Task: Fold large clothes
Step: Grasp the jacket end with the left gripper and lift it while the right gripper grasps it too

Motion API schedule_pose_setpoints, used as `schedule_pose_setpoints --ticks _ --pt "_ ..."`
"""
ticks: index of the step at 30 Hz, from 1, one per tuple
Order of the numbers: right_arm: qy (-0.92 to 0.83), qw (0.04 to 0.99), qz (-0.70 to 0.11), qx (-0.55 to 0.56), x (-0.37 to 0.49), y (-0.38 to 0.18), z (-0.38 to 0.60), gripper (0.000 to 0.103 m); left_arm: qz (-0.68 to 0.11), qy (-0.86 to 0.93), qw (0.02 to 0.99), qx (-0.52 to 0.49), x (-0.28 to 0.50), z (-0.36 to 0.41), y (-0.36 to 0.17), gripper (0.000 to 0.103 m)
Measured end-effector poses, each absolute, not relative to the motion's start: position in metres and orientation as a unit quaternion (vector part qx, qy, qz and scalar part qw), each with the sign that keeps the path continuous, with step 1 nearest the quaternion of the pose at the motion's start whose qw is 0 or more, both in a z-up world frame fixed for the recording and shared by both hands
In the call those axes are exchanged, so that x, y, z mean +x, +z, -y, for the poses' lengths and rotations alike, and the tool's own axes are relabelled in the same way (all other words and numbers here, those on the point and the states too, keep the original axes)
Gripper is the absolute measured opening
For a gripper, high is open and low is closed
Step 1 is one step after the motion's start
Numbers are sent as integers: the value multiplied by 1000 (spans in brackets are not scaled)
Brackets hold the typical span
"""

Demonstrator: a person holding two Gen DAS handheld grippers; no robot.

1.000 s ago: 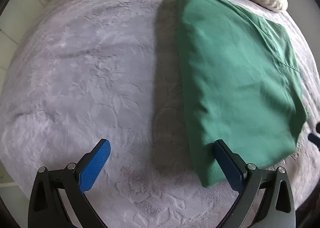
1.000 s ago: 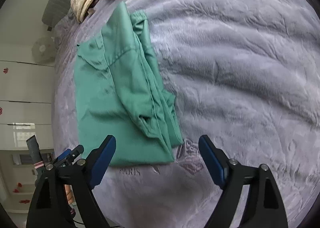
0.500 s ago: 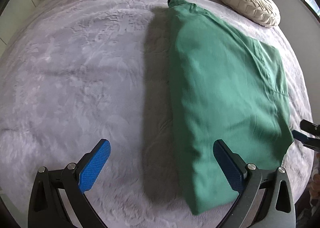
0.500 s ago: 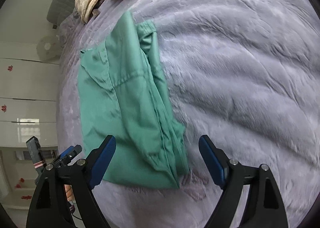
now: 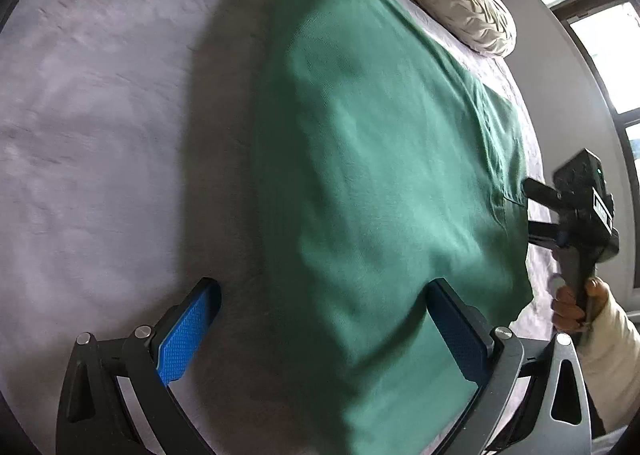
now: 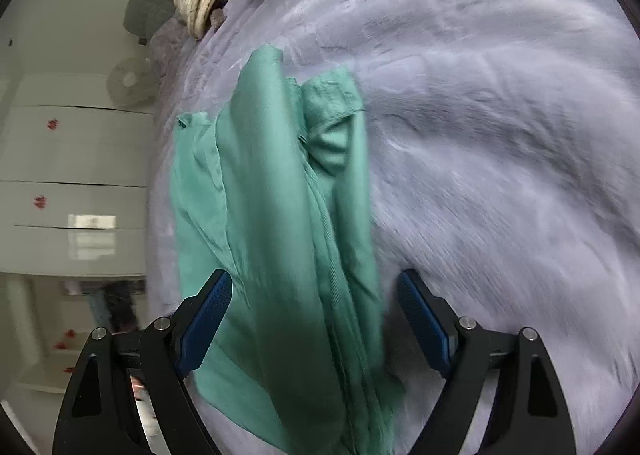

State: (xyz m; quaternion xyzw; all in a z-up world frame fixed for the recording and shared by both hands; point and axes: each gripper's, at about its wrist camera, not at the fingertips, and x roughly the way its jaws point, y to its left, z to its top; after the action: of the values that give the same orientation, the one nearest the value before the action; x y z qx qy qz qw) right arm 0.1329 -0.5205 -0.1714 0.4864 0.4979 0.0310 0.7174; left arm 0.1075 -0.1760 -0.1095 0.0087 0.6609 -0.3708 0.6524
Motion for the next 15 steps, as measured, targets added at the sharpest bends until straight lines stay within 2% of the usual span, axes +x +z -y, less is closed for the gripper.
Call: schedule_pose_setpoints --ticks 12,13,15 --pt "94 714 -475 505 195 -191 512 90 -661 -402 631 66 93 217 -121 102" --pt "92 712 -472 512 194 -193 512 90 -660 -402 631 66 92 217 -119 99" --pt "86 708 -472 518 196 -193 514 90 -651 -402 640 67 91 218 -112 86"
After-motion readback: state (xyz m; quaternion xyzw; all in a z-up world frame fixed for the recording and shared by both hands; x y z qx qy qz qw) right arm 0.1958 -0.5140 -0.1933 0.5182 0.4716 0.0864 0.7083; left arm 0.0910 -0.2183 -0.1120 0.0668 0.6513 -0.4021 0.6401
